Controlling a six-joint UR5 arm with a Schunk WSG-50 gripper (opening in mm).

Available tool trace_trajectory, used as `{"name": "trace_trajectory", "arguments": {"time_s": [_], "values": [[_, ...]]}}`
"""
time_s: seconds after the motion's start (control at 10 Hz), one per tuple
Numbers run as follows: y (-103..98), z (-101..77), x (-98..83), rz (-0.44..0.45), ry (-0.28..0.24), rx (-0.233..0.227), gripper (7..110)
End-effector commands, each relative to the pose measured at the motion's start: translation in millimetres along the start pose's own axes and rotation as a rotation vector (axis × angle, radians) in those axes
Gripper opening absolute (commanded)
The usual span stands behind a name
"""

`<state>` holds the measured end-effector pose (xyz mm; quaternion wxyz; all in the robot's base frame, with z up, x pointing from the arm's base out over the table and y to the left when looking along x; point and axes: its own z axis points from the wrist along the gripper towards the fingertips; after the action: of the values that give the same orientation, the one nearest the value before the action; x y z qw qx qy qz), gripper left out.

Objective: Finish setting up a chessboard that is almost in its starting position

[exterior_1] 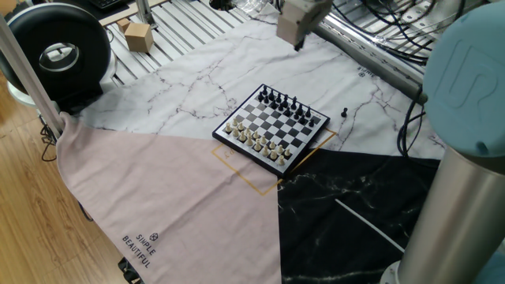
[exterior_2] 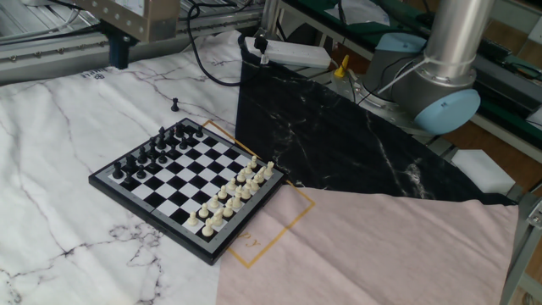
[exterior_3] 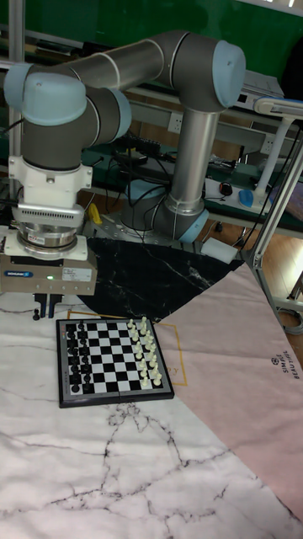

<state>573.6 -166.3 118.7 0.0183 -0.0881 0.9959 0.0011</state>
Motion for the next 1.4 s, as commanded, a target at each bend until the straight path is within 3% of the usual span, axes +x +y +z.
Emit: {"name": "trace_trajectory", "arguments": {"time_s": [0.0,0.3,0.4,0.5,0.7,0.8,0.9,1.1,1.3], "values": [[-1.5,16.1,16.8,0.014,0.003,-0.018,7],[8.8,15.6,14.5,-0.026,-0.008,-0.059,7],[6.9,15.7,16.4,-0.013,0.000,-0.051,7],[-2.6,16.0,20.1,-0.019,0.015,-0.014,7],[-6.6,16.0,10.6,-0.018,-0.023,0.003,7],[-4.3,15.6,1.7,-0.016,-0.059,-0.006,7],[10.9,15.3,6.2,0.026,-0.040,-0.068,7],[2.8,15.5,2.3,0.018,-0.056,-0.035,7],[10.1,14.9,-1.7,-0.032,-0.073,-0.063,7]]}}
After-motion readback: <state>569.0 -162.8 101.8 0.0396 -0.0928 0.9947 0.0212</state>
